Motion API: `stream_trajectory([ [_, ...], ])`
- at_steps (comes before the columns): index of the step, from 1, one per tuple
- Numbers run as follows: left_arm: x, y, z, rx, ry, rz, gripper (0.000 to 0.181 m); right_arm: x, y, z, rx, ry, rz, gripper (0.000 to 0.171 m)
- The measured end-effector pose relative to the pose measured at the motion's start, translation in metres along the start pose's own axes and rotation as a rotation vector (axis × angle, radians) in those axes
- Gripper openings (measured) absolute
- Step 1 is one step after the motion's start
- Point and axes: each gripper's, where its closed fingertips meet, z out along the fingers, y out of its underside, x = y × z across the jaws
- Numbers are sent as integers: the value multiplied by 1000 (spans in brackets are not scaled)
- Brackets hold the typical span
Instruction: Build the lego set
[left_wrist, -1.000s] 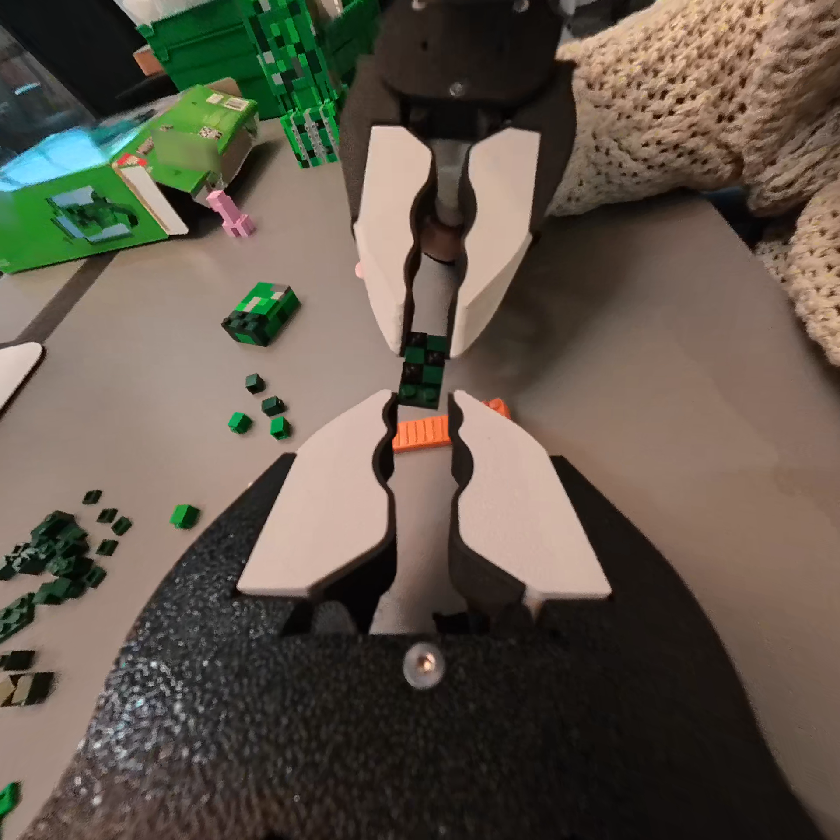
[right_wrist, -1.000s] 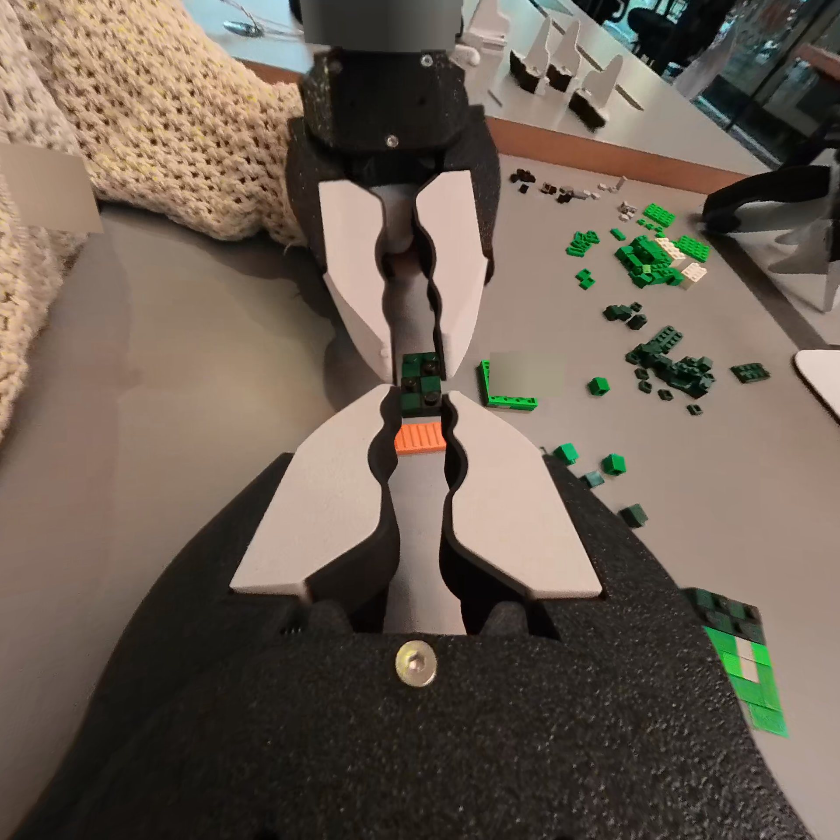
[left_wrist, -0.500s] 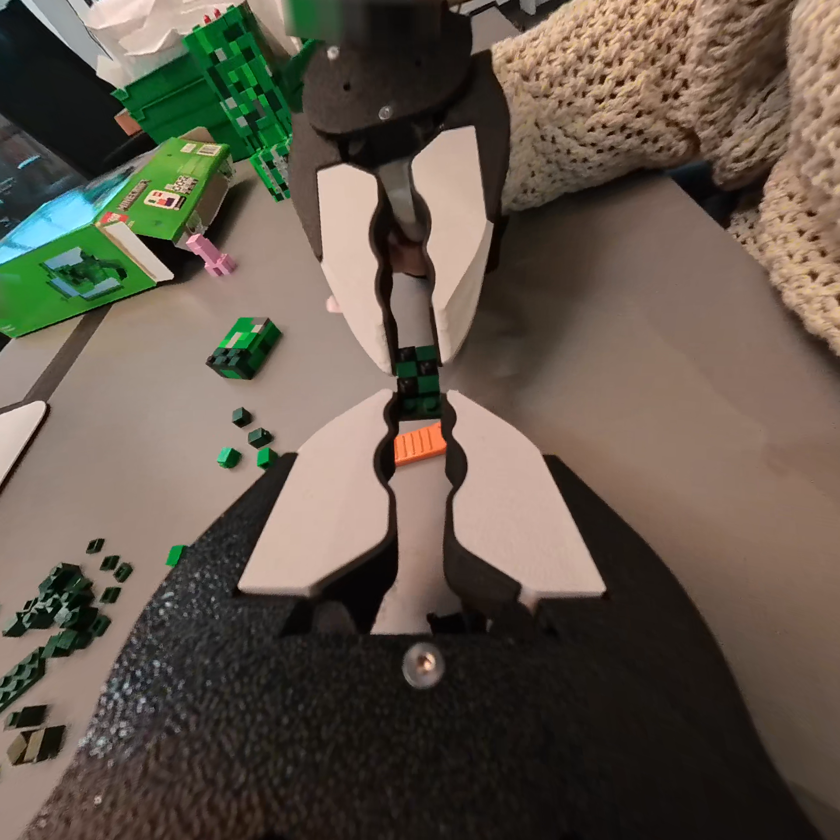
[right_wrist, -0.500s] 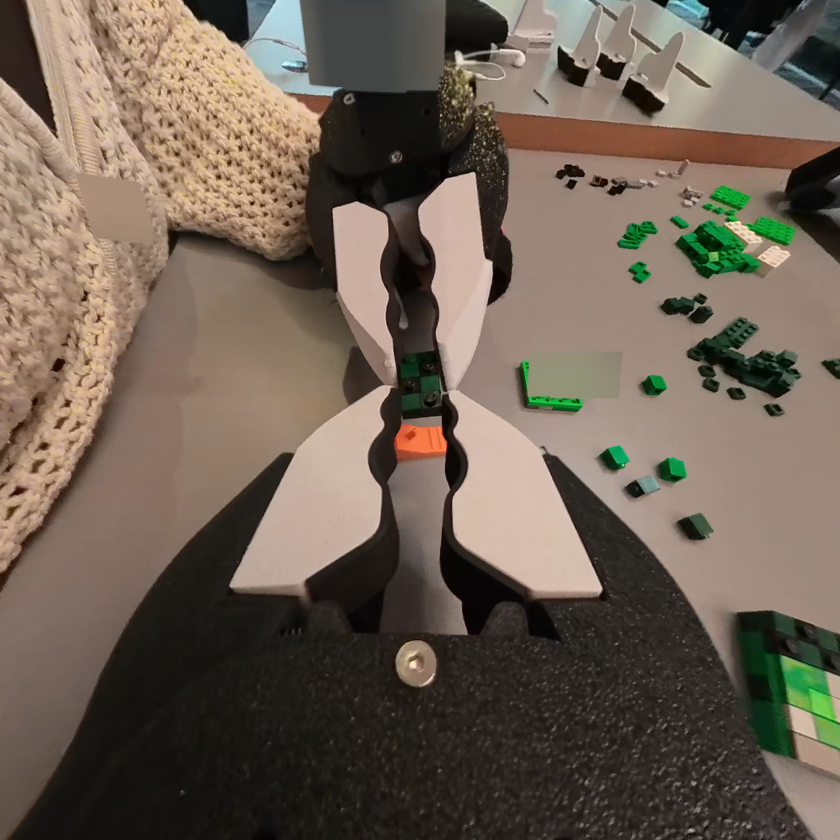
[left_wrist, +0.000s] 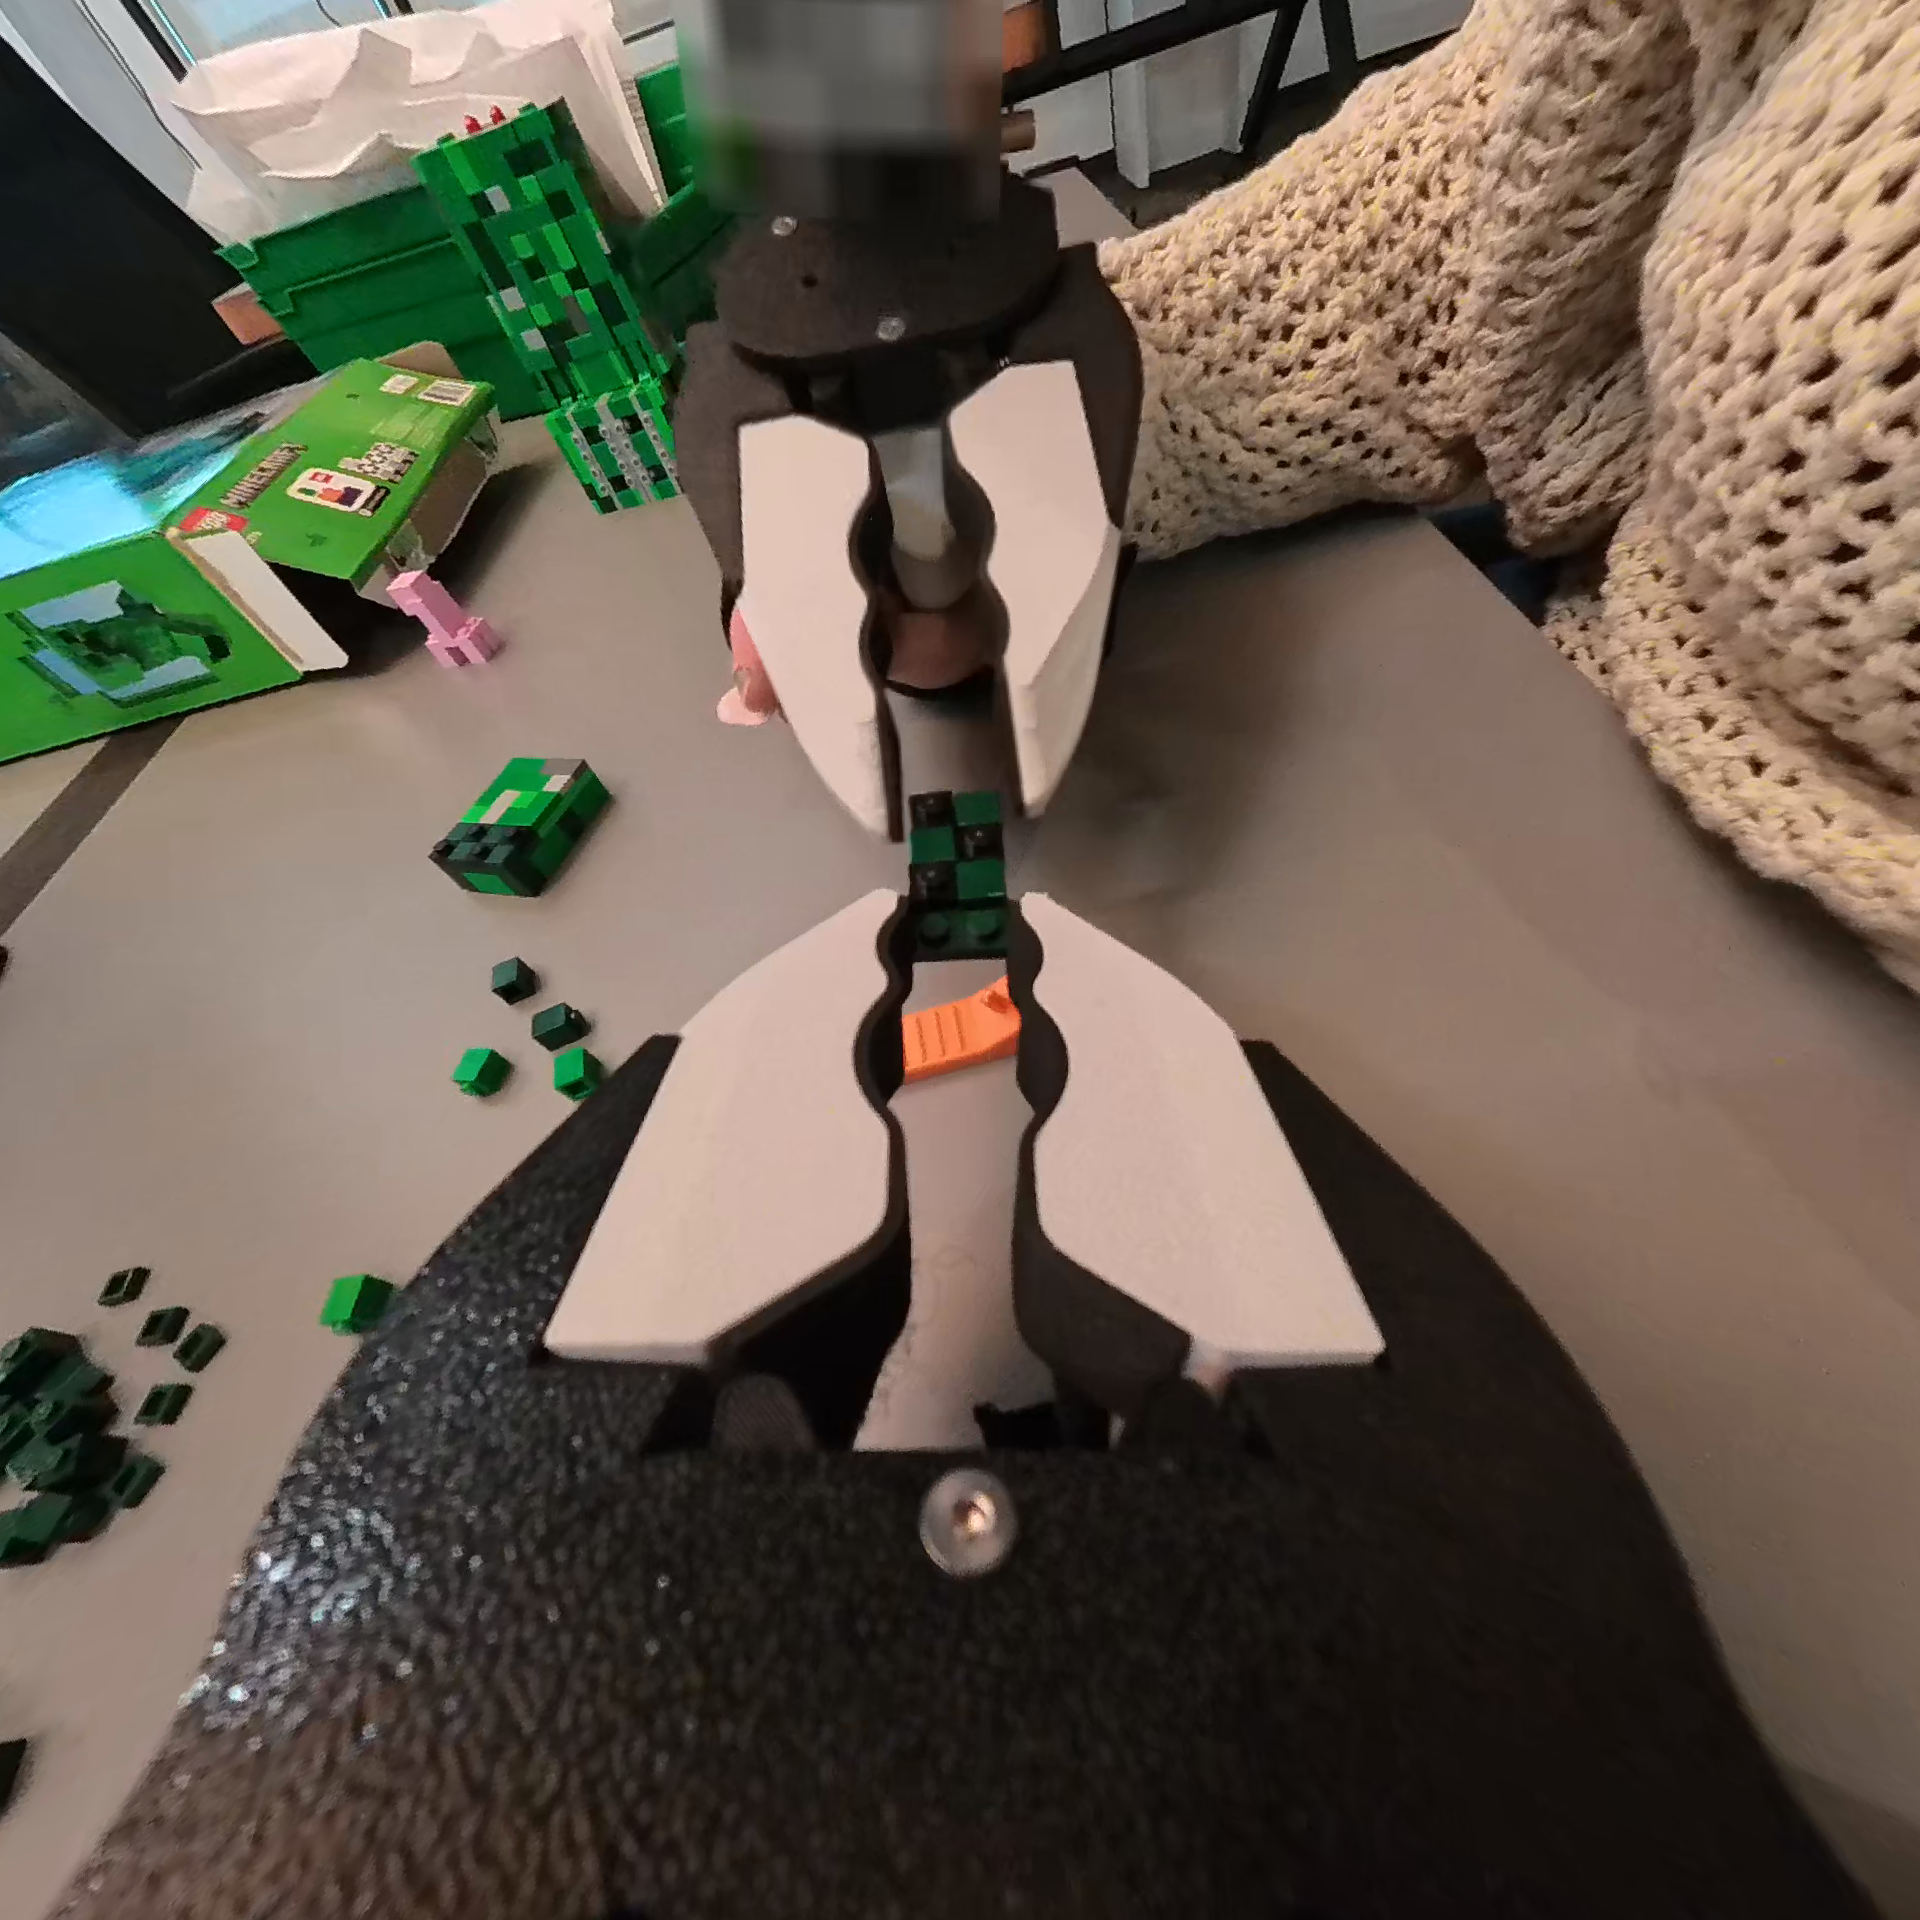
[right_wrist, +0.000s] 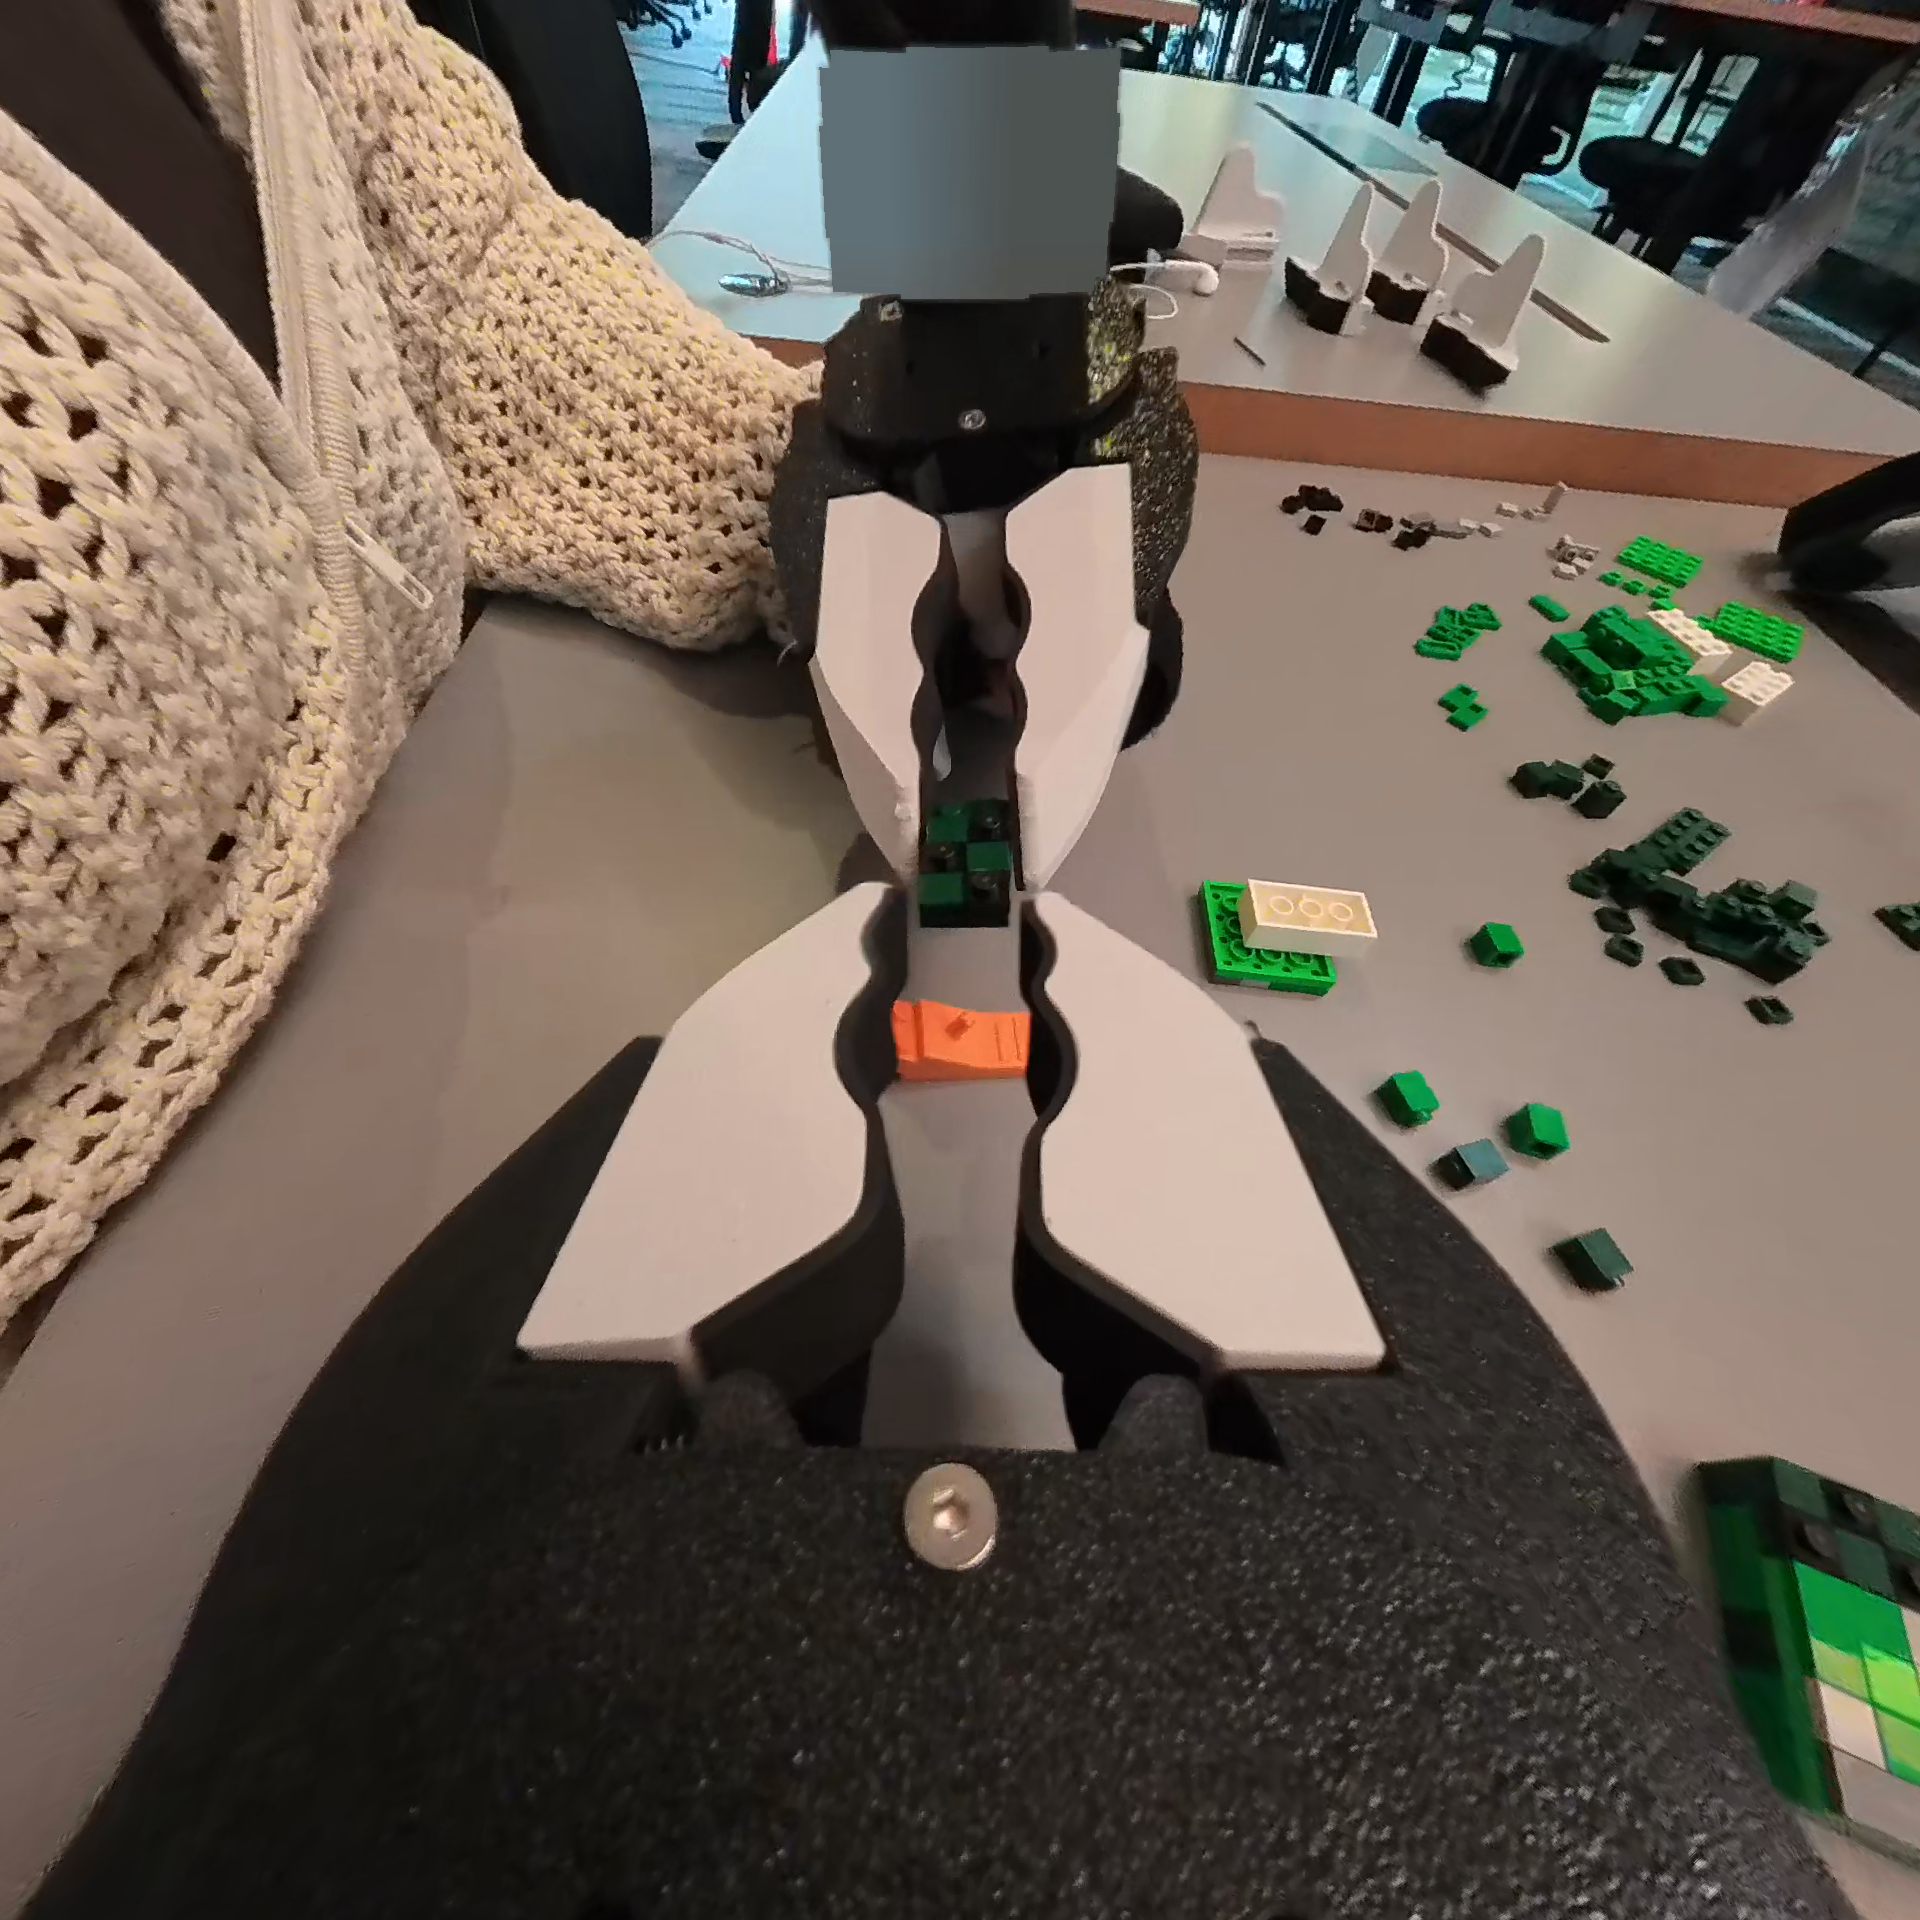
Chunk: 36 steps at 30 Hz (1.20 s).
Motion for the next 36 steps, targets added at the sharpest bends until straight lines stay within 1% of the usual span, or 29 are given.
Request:
stream_trajectory([
  [1,0,0,0,2,2,-2,17,0,1,1,-6,-1,-4,23],
  [2,0,0,0,2,4,-3,16,-1,1,1,-6,-4,-7,23],
  [3,0,0,0,3,6,-3,16,-1,-1,1,2,-1,-10,16],
  [6,0,-2,-1,11,4,-9,16,0,-3,2,15,16,-31,16],
  [8,0,-2,-1,13,10,-13,17,0,-6,3,31,21,-28,22],
  [11,2,-1,1,0,13,0,17,-1,-7,5,30,13,-35,23],
  [13,3,-1,1,-4,14,5,17,-2,-7,6,27,11,-39,14],
  [19,3,0,1,-11,10,9,16,-1,-6,6,17,8,-9,13],
  [21,3,-1,1,-6,16,5,16,-2,-6,6,21,13,-23,14],
  [23,2,-1,0,-4,10,3,16,-4,-7,7,23,-2,-24,21],
  [24,2,-1,0,-2,12,0,16,-5,-7,7,23,-2,-37,22],
  [27,3,-1,0,-4,15,2,16,-2,-5,8,6,30,-85,16],
  [30,3,-1,-1,1,14,-2,16,-2,-5,8,0,36,-105,16],
  [32,3,-2,-2,8,17,-6,16,-1,-6,8,-4,43,-112,17],
  [34,4,-2,-2,10,20,0,16,0,-6,8,-9,51,-114,23],
  [36,4,-3,-3,15,20,5,16,0,-7,7,-4,39,-107,23],
])
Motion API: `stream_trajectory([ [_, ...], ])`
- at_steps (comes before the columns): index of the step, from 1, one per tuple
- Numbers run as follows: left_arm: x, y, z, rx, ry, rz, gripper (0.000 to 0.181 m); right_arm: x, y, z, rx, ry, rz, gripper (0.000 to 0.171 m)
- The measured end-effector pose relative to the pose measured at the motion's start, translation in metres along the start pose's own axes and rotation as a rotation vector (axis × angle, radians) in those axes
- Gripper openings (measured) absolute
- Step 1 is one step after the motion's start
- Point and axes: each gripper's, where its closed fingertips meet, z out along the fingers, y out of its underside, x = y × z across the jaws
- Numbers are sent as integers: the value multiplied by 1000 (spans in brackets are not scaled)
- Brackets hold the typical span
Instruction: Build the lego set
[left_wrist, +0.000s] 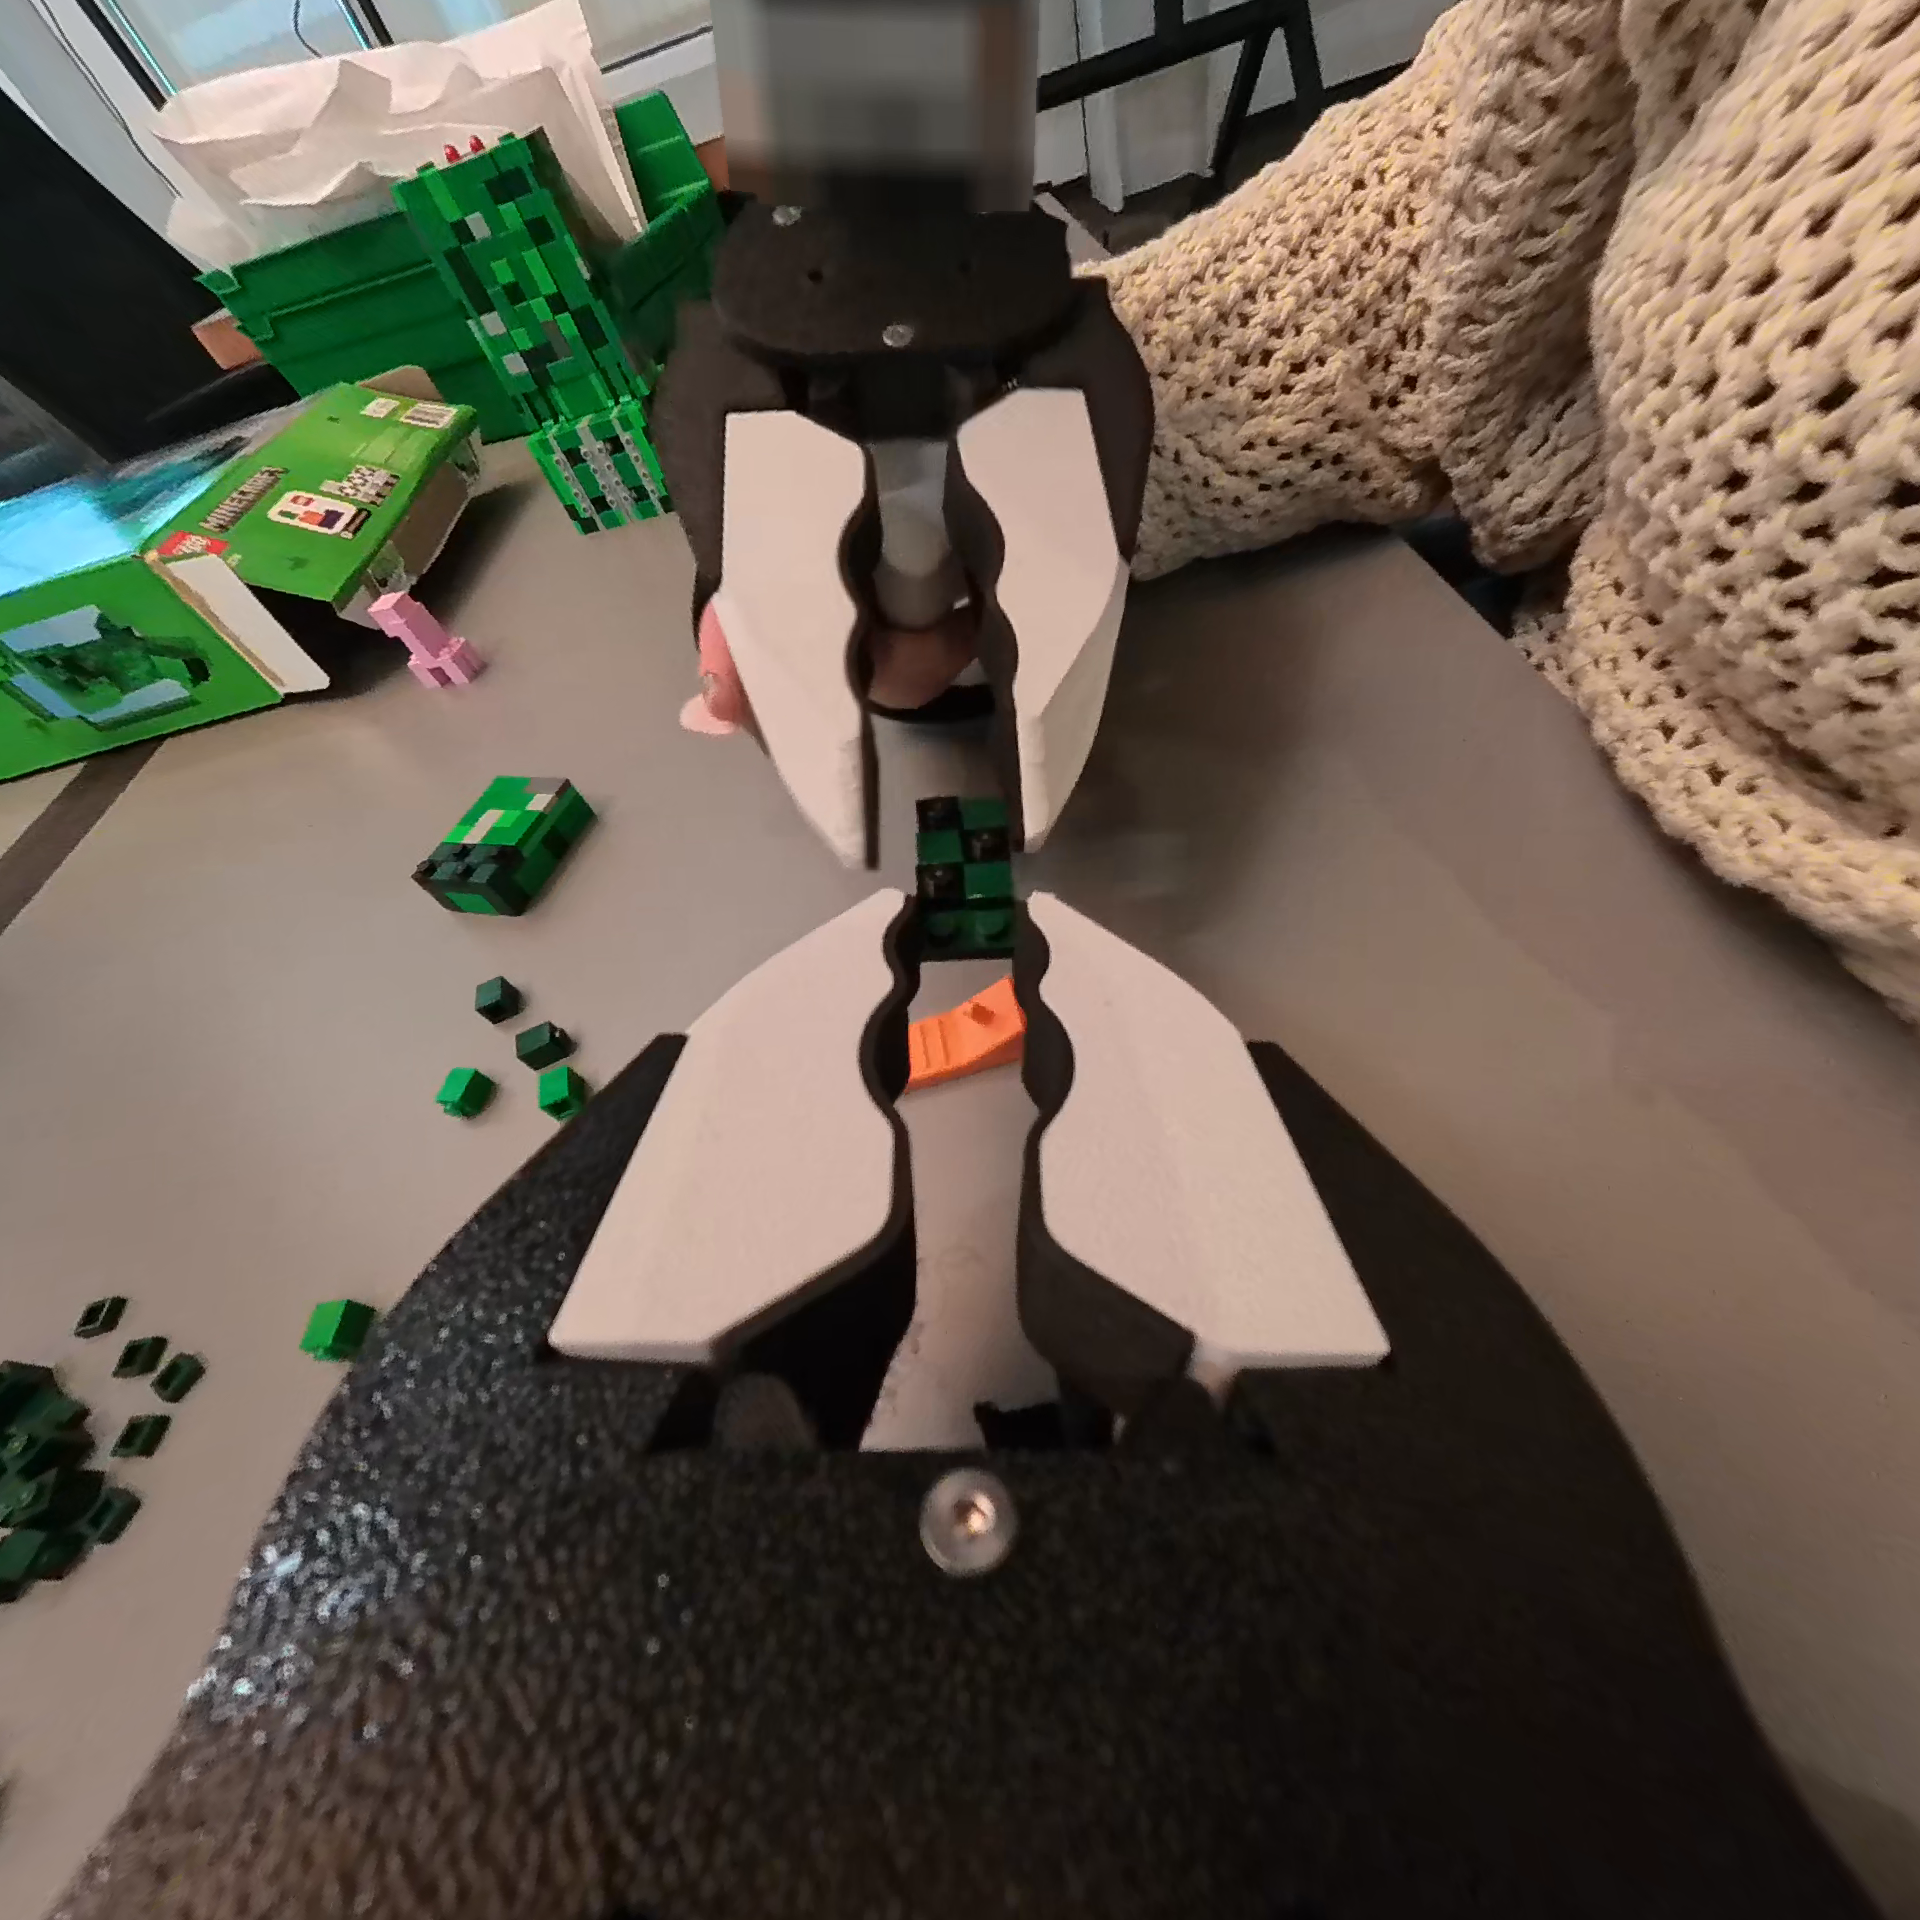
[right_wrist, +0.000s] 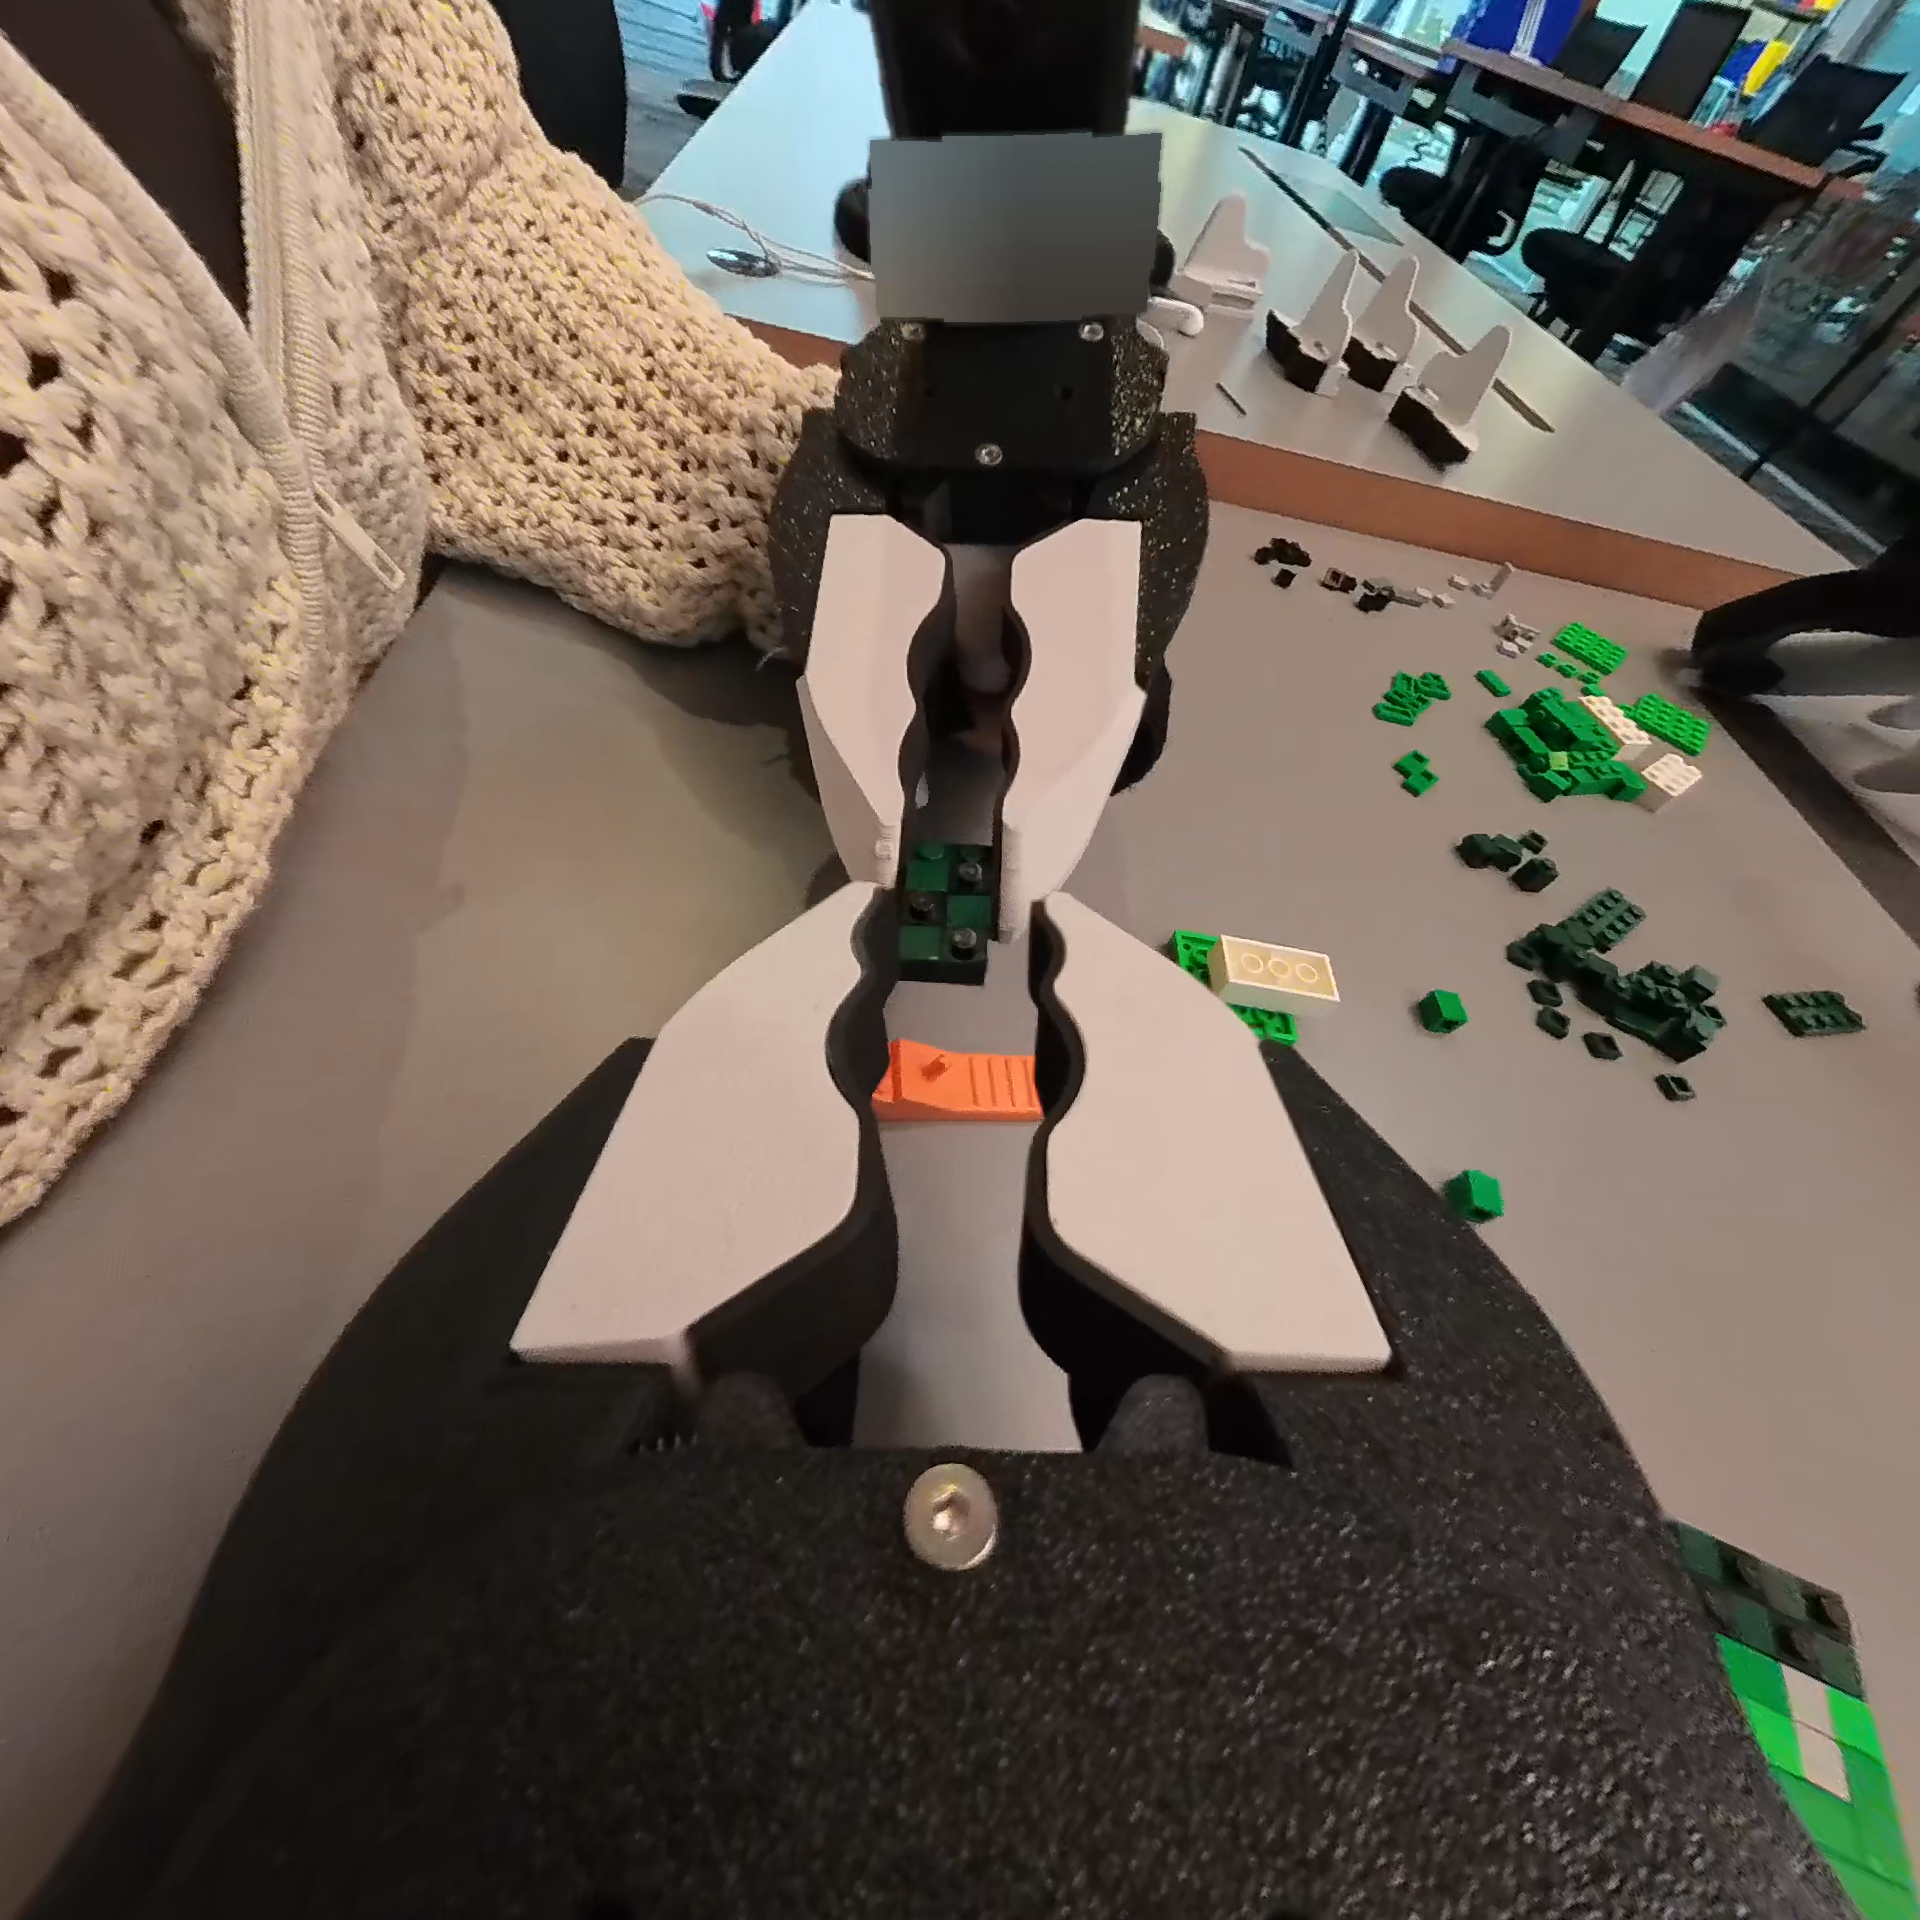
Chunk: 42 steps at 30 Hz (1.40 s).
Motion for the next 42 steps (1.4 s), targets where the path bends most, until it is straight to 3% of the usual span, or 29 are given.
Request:
stream_trajectory([
  [2,0,-1,-1,9,-4,-3,16,-3,-1,0,8,-22,13,16],
  [23,-2,-6,-8,59,-38,-4,16,3,-7,-1,96,77,109,16],
  [25,-8,-7,-9,71,-85,-8,16,12,-13,-7,159,170,39,18],
  [28,-23,1,-14,30,-186,20,17,41,-13,-27,224,388,-22,37],
  [32,-38,4,-21,26,-292,28,17,71,-3,-50,189,616,-87,33],
  [42,-56,7,-31,15,-426,61,17,76,-9,-51,262,615,-49,27],
])
